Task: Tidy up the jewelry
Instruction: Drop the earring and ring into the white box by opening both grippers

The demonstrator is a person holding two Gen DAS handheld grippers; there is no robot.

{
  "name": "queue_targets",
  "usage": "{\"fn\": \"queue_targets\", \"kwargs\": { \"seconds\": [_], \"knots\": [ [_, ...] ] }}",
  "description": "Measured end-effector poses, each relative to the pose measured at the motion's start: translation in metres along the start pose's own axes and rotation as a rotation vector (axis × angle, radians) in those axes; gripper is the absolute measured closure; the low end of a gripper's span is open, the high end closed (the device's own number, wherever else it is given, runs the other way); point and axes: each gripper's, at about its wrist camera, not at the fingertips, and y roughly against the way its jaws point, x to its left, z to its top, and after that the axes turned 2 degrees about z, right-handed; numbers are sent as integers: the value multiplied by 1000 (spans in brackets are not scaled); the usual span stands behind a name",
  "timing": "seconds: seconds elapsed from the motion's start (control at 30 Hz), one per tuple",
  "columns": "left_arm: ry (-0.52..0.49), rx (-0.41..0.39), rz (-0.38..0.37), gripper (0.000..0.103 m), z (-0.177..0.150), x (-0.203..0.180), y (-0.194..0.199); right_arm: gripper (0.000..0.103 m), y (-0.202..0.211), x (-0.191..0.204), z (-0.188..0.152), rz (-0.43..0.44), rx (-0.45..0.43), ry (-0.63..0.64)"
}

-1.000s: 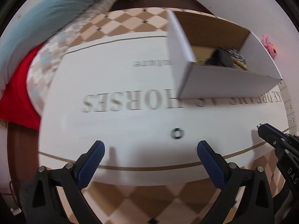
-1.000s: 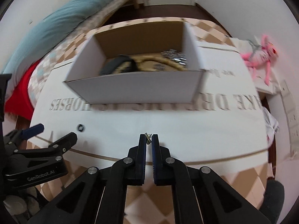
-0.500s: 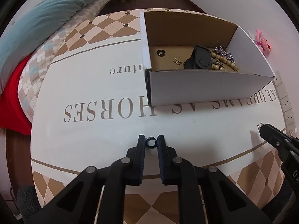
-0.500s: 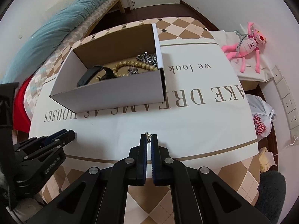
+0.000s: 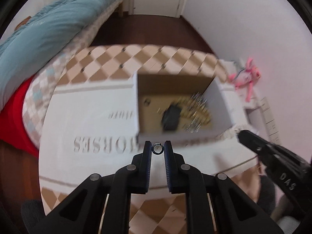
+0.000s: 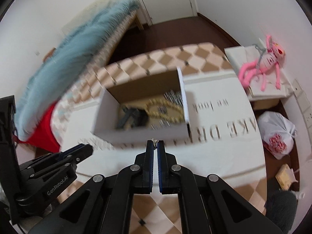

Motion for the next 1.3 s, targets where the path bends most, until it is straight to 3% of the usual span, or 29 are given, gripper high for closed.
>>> {"fn": "queue_targets", "kwargs": {
  "seconds": [0.17,0.37,0.4,0.47,0.5,0.53,0.6,0.7,0.73,0.77,0.87,0.93,1.0,1.3],
  "knots": [
    [3,25,-32,93,54,0,-13,99,-11,3,52,30,-1,25],
    [18,83,-29,91,91,4,-35,99,-58,-5,95,-5,116,36],
    [23,89,-24,89,95,4,-37,98,-64,-7,97,-19,143,35],
    [26,90,-12,67,100,6,-38,97,-70,-10,100,-24,167,26],
    [27,83,3,59,101,7,-37,94,-70,-11,99,-28,166,25],
    [28,73,18,43,102,8,-35,84,-68,-11,99,-34,165,28],
    [37,48,35,37,101,12,-29,69,-63,-12,97,-34,158,25],
    [36,39,86,27,95,20,-25,64,-55,-11,92,-65,144,45],
    [35,37,100,14,93,22,-25,62,-53,-12,91,-74,142,50],
    [38,29,117,8,88,26,-24,59,-51,-11,89,-86,142,56],
    [51,22,159,5,77,34,-22,34,-47,-9,84,-134,133,86],
    [58,18,182,0,67,38,-23,8,-46,-8,81,-160,133,102],
    [53,4,198,0,59,37,-23,1,-49,-6,76,-187,146,117],
    [60,12,232,0,30,33,-31,0,-61,-11,55,-254,167,108]
  ]
}}
